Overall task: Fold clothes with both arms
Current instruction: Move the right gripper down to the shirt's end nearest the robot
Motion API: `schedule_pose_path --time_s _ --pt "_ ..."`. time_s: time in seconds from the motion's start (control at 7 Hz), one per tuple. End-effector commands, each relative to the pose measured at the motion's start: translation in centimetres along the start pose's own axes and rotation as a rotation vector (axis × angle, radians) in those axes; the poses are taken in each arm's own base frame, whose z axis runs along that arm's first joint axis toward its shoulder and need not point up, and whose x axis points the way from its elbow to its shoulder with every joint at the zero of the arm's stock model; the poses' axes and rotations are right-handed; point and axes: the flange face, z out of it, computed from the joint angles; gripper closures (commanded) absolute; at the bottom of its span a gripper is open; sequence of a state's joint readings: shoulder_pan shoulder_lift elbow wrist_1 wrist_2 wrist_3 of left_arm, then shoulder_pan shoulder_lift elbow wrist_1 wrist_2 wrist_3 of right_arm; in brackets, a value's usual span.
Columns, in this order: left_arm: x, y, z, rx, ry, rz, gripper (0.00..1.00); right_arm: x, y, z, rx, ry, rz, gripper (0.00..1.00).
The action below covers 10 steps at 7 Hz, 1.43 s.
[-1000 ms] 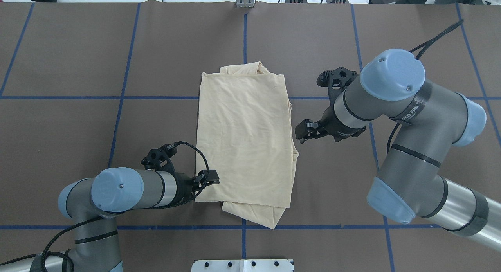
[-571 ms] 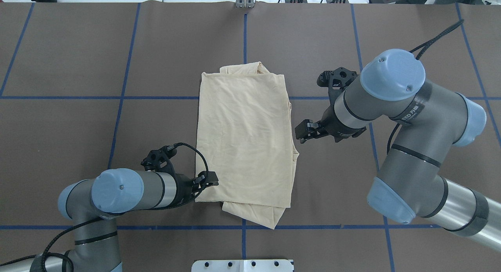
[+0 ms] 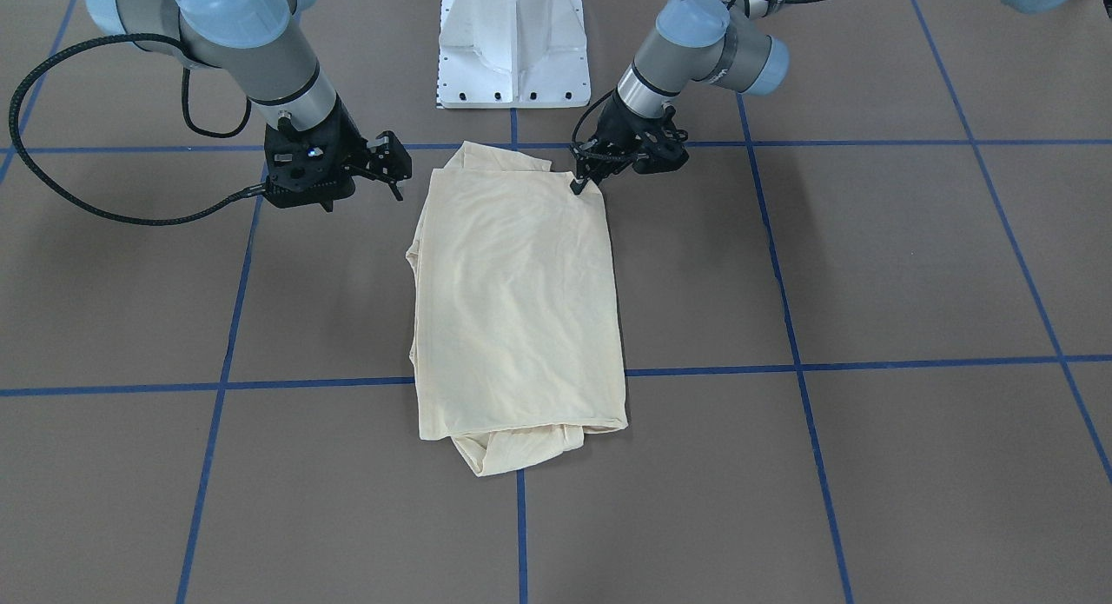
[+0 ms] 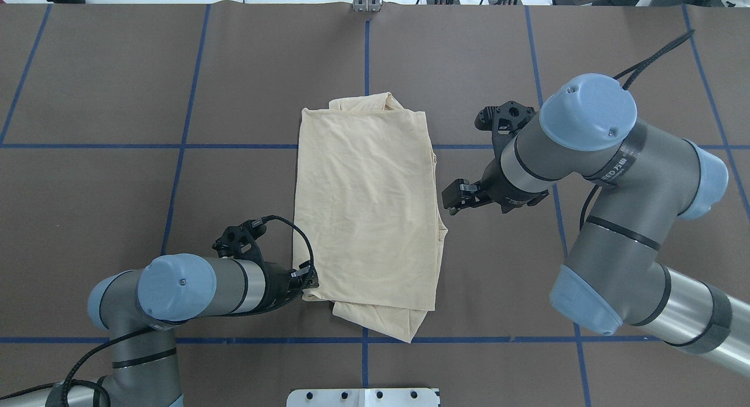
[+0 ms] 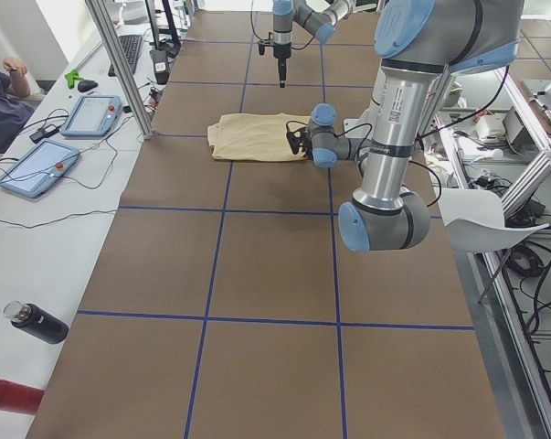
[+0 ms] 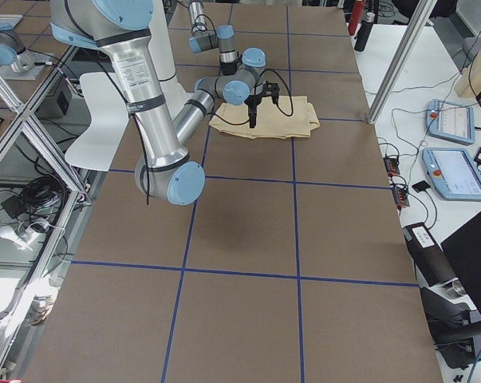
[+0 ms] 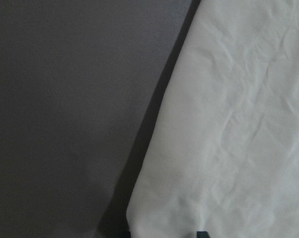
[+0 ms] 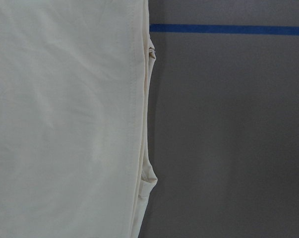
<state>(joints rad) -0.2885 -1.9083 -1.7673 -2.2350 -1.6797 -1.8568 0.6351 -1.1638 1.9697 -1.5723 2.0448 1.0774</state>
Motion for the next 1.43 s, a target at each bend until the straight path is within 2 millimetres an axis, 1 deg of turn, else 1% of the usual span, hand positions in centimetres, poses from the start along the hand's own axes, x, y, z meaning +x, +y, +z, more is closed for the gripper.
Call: schedule_pose_path --time_s 0.0,0.14,0.29,0.43,0.57,0.71,0.86,1.0,1.14,1.29 --pt "0.2 0.0 -0.4 -0.001 0.007 0.001 1.00 0.0 0.0 0.0 0.000 -0.001 0.001 0.00" --pt "0.4 0.2 -0.7 -0.009 0.013 0.003 1.00 -0.4 0.4 0.0 -0.004 -0.006 -0.008 0.00" --pt "0.4 0.2 -0.8 -0.009 0.015 0.004 1.00 -1.6 2.0 0.6 -0.019 -0.012 0.027 0.00" --pt "0.6 0.2 -1.1 -0.011 0.020 0.004 1.00 -3.3 3.8 1.5 -0.043 -0.020 0.128 0.00" --pt "0.7 0.2 -1.1 -0.012 0.022 0.004 1.00 -5.0 6.1 2.4 -0.040 -0.017 0.225 0.00" --pt "0.7 0.2 -1.1 -0.012 0.022 0.004 1.00 -6.9 8.9 4.2 -0.023 0.000 0.300 0.00" --pt "0.6 0.1 -1.1 -0.009 0.019 0.003 1.00 -8.2 11.2 5.7 -0.003 0.013 0.391 0.00" --pt "0.5 0.2 -1.1 -0.011 0.019 0.004 1.00 -9.7 13.3 6.6 -0.005 0.015 0.509 0.00" --pt "0.7 0.2 -1.1 -0.012 0.022 0.004 1.00 -10.3 14.6 7.7 0.032 0.023 0.564 0.00" --pt "0.7 0.2 -1.1 -0.012 0.022 0.002 1.00 -10.5 15.0 9.0 0.056 0.042 0.557 0.00"
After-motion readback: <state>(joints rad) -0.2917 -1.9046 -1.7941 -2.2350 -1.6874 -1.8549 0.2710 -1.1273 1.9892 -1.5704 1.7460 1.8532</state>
